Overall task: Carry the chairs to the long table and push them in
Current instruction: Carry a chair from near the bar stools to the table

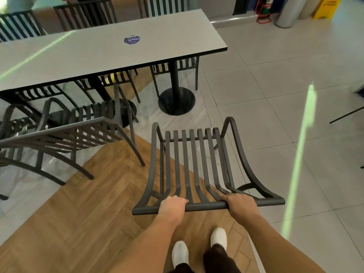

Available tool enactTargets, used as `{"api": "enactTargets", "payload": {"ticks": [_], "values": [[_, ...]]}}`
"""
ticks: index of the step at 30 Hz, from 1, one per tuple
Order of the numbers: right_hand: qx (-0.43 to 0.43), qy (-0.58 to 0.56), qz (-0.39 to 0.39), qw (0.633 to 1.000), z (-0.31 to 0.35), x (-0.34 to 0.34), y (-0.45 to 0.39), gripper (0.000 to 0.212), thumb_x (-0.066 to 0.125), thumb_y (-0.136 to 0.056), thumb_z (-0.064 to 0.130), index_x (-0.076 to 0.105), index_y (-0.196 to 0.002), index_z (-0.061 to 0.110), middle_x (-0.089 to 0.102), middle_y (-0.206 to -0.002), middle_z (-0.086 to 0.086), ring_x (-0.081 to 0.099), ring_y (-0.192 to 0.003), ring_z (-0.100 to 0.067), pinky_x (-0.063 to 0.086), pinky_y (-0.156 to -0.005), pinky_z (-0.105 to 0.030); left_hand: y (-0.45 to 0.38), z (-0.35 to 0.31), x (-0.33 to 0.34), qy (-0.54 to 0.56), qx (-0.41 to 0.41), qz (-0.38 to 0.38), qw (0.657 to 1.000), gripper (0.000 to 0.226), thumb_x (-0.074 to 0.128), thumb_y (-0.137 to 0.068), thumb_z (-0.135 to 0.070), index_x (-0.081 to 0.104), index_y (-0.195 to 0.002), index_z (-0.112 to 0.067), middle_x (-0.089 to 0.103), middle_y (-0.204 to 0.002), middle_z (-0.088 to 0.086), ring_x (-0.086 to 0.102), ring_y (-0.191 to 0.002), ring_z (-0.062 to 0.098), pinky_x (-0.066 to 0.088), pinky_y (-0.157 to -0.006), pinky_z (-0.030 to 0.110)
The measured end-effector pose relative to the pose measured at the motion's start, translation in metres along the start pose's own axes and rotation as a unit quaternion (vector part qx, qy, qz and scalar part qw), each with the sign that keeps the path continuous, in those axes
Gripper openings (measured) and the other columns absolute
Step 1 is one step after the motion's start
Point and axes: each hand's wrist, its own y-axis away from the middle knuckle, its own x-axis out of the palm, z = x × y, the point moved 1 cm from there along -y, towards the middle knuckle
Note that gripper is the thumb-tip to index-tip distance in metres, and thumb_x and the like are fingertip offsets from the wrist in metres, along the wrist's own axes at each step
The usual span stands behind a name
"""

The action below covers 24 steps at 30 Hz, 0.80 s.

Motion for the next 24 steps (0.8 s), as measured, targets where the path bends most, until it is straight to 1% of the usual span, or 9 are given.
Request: {"api": "enactTargets", "payload": {"ticks": [4,7,11,14,19,24], "values": [[-0.017,0.002,0.01,1.0,-0.013,-0.022,-0.041,0.026,0.048,-0.104,0.024,0.062,-0.121,0.037,0.067,-0.105,0.011,0.065,-0.095,-0.012,0.056,-0.087,-0.032,-0.03,0.001,-0.028,0.016,-0.011,-0.009,1.0,0.065,0.048,-0.101,-0.001,0.043,-0.153,-0.039,0.061,-0.138,0.009,0.059,-0.124,0.031,0.05,-0.103,0.046],[-0.033,-0.004,0.016,0.999,-0.026,-0.041,-0.074,0.024,0.047,-0.104,0.026,0.062,-0.119,0.038,0.066,-0.102,0.011,0.063,-0.094,-0.01,0.055,-0.086,-0.031,-0.055,-0.003,-0.048,0.03,-0.038,-0.016,0.999,0.063,0.047,-0.101,-0.002,0.046,-0.151,-0.04,0.062,-0.135,0.008,0.06,-0.122,0.03,0.051,-0.102,0.046],[-0.055,0.002,0.016,0.998,-0.043,-0.066,-0.122,0.024,0.048,-0.104,0.024,0.063,-0.116,0.039,0.066,-0.101,0.012,0.062,-0.093,-0.01,0.054,-0.084,-0.03,-0.091,-0.006,-0.076,0.034,-0.061,-0.03,0.997,0.062,0.047,-0.101,-0.002,0.048,-0.15,-0.039,0.064,-0.133,0.008,0.062,-0.121,0.031,0.051,-0.102,0.046],[-0.059,0.014,0.019,0.998,-0.053,-0.085,-0.16,0.025,0.049,-0.103,0.023,0.063,-0.118,0.037,0.067,-0.102,0.009,0.063,-0.093,-0.012,0.056,-0.083,-0.031,-0.118,-0.006,-0.099,0.034,-0.072,-0.05,0.996,0.059,0.048,-0.101,-0.003,0.05,-0.148,-0.038,0.066,-0.131,0.006,0.063,-0.118,0.03,0.052,-0.1,0.044],[-0.062,0.042,0.027,0.997,-0.064,-0.115,-0.214,0.027,0.05,-0.102,0.02,0.061,-0.121,0.036,0.067,-0.103,0.005,0.065,-0.093,-0.018,0.056,-0.083,-0.035,-0.16,-0.001,-0.134,0.032,-0.083,-0.06,0.994,0.055,0.045,-0.102,-0.005,0.054,-0.145,-0.037,0.067,-0.127,0.005,0.064,-0.114,0.03,0.052,-0.095,0.043],[-0.071,0.042,0.032,0.996,-0.065,-0.139,-0.259,0.027,0.052,-0.103,0.023,0.061,-0.125,0.036,0.066,-0.105,0.005,0.064,-0.095,-0.017,0.056,-0.085,-0.034,-0.195,0.01,-0.162,0.048,-0.1,-0.066,0.992,0.048,0.053,-0.101,-0.009,0.057,-0.14,-0.036,0.069,-0.12,0.005,0.067,-0.109,0.028,0.055,-0.092,0.041]]}}
